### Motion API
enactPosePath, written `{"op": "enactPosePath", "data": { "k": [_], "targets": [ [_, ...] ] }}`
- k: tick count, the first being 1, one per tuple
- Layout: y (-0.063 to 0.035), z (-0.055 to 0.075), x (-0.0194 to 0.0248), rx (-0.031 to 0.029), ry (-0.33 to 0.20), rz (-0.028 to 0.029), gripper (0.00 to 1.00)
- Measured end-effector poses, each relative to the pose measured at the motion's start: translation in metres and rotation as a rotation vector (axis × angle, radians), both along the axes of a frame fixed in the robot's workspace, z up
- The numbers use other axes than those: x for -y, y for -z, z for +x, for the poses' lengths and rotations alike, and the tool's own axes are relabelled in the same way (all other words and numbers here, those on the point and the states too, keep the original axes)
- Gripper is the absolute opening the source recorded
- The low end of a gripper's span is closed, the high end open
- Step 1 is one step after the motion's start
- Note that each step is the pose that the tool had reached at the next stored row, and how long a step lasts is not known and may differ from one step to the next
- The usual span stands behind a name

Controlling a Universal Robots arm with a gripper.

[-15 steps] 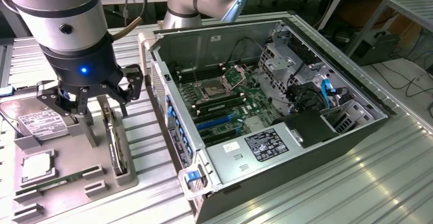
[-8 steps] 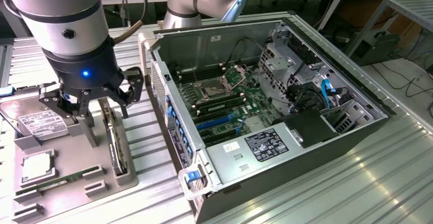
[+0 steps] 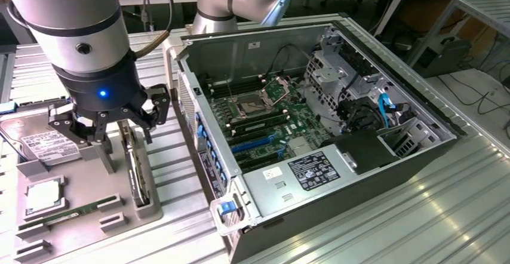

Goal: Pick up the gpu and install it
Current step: 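Pick up the gpu and move the gpu toward the slot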

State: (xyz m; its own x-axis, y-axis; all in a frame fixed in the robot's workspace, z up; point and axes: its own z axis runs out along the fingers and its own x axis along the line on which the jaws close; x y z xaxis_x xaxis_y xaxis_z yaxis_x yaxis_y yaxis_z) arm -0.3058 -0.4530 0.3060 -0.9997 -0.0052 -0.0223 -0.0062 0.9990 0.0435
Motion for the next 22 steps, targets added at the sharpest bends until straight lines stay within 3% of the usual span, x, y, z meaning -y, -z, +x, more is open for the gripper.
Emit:
{"op": "enactPosePath", "data": {
  "k": [22],
  "targets": [
    [0.0231, -0.006, 0.0006, -0.0001, -0.001, 0.0000, 0.62]
  ]
}}
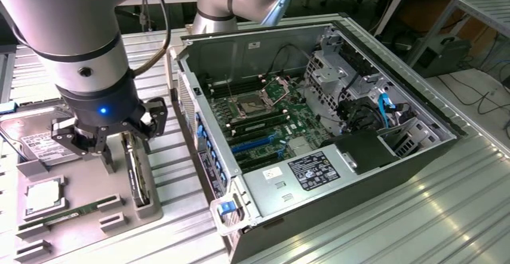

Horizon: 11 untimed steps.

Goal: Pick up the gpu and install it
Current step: 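Pick up the gpu and move the gpu toward the slot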

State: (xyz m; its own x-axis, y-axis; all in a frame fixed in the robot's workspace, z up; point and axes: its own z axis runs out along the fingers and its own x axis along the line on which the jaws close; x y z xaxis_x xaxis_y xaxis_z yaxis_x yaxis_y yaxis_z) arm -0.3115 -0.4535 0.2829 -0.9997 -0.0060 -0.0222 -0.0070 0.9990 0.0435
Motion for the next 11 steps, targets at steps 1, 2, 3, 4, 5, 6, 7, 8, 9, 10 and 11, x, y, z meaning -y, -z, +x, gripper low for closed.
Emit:
{"op": "enactPosePath", "data": {
  "k": [1, 2, 3, 4, 5, 6, 7, 8, 9, 10, 11],
  "targets": [
    [0.0008, 0.0000, 0.0004, -0.0001, 0.000, -0.0001, 0.62],
    [0.0015, 0.0000, 0.0014, -0.0003, 0.000, -0.0002, 0.62],
    [0.0023, 0.0000, 0.0028, -0.0002, 0.000, -0.0001, 0.62],
    [0.0033, 0.0000, 0.0037, 0.0000, 0.000, -0.0001, 0.62],
    [0.0042, 0.0000, 0.0041, 0.0001, 0.000, 0.0001, 0.62],
    [0.0052, -0.0001, 0.0043, 0.0002, 0.000, 0.0001, 0.62],
    [0.0062, -0.0001, 0.0044, 0.0001, 0.000, 0.0001, 0.62],
    [0.0072, -0.0001, 0.0045, 0.0001, 0.000, 0.0000, 0.62],
    [0.0083, -0.0001, 0.0045, 0.0001, 0.000, 0.0001, 0.62],
    [0.0091, -0.0001, 0.0045, 0.0000, 0.000, 0.0000, 0.62],
    [0.0108, -0.0001, 0.0046, 0.0000, -0.001, 0.0000, 0.62]
  ]
}}
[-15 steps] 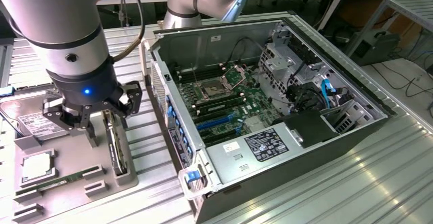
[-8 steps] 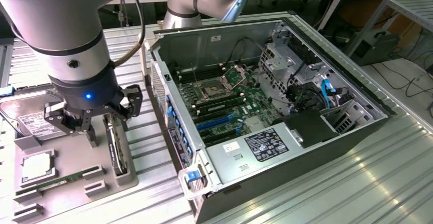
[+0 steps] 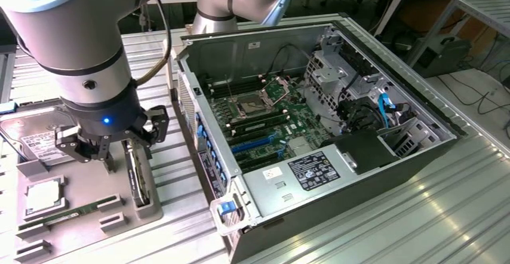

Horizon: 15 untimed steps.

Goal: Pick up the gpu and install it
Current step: 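Pick up the gpu and move the gpu toward the slot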

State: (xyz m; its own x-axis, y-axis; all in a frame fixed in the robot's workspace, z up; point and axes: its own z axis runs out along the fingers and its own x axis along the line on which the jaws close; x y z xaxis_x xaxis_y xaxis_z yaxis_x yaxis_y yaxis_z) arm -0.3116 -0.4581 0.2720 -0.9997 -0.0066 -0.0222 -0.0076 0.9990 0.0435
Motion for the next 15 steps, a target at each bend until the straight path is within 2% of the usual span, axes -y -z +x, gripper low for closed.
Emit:
{"op": "enactPosePath", "data": {
  "k": [15],
  "targets": [
    [0.0183, 0.000, 0.0005, 0.0000, 0.000, 0.0000, 0.62]
  ]
}}
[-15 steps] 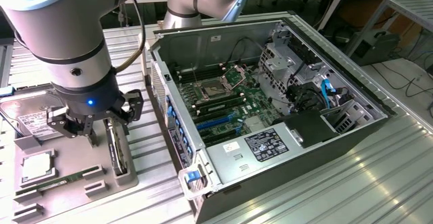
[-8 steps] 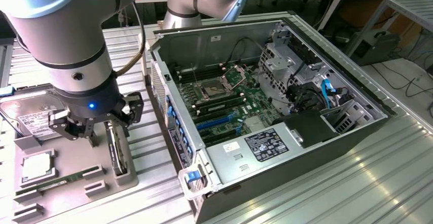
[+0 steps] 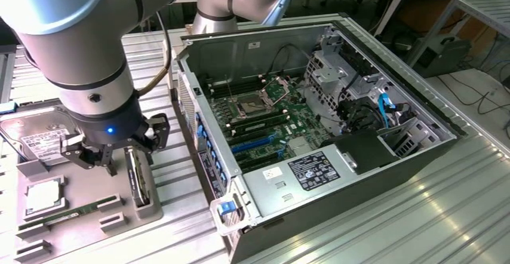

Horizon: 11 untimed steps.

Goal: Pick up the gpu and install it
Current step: 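Pick up the gpu and move the gpu toward the slot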

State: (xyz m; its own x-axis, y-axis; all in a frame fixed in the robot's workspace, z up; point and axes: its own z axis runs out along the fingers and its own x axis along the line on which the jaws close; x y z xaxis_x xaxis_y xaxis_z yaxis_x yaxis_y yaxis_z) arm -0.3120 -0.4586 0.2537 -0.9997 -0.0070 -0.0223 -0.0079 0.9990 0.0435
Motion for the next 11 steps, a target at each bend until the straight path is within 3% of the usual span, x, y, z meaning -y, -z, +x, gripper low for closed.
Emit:
{"op": "enactPosePath", "data": {
  "k": [11],
  "targets": [
    [0.0173, 0.000, 0.0003, -0.0009, 0.000, -0.0001, 0.62]
  ]
}}
